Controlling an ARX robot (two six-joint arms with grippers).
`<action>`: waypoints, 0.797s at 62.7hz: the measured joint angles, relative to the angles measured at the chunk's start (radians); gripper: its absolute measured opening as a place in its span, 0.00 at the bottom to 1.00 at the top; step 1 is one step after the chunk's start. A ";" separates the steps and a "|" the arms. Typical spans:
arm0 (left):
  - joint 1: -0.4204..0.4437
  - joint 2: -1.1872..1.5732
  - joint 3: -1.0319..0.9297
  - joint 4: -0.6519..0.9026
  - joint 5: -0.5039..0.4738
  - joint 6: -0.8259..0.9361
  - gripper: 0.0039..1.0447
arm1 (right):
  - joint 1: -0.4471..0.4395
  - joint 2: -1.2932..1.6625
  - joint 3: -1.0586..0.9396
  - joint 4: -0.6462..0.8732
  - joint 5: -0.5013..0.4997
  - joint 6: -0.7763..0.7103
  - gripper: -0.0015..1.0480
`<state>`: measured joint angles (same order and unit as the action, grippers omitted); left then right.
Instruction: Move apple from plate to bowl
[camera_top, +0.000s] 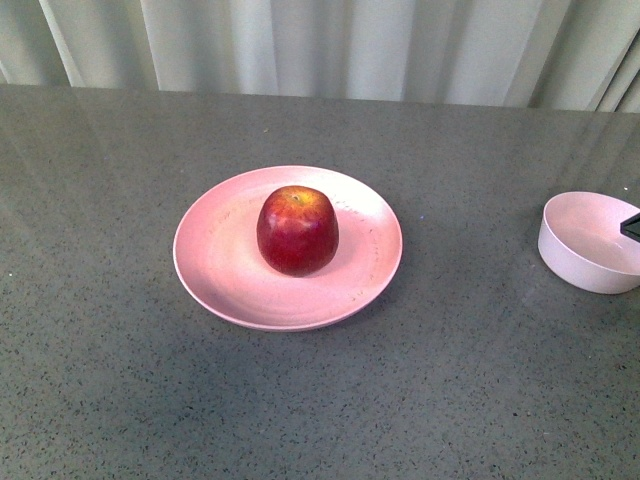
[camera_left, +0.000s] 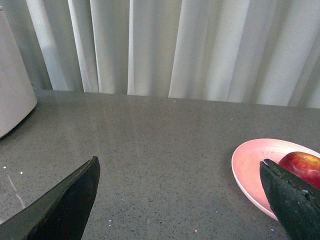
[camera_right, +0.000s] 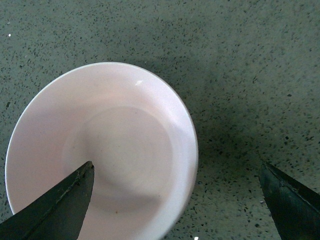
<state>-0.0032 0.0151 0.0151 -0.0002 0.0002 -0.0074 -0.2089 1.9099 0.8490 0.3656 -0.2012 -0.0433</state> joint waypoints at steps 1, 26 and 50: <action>0.000 0.000 0.000 0.000 0.000 0.000 0.92 | 0.000 0.003 0.002 0.000 0.002 0.001 0.91; 0.000 0.000 0.000 0.000 0.000 0.000 0.92 | 0.006 0.048 0.014 -0.008 0.039 0.066 0.42; 0.000 0.000 0.000 0.000 0.000 0.000 0.92 | 0.024 0.030 0.010 -0.020 0.023 0.135 0.02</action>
<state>-0.0032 0.0151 0.0151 -0.0002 0.0002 -0.0074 -0.1848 1.9400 0.8585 0.3458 -0.1787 0.0921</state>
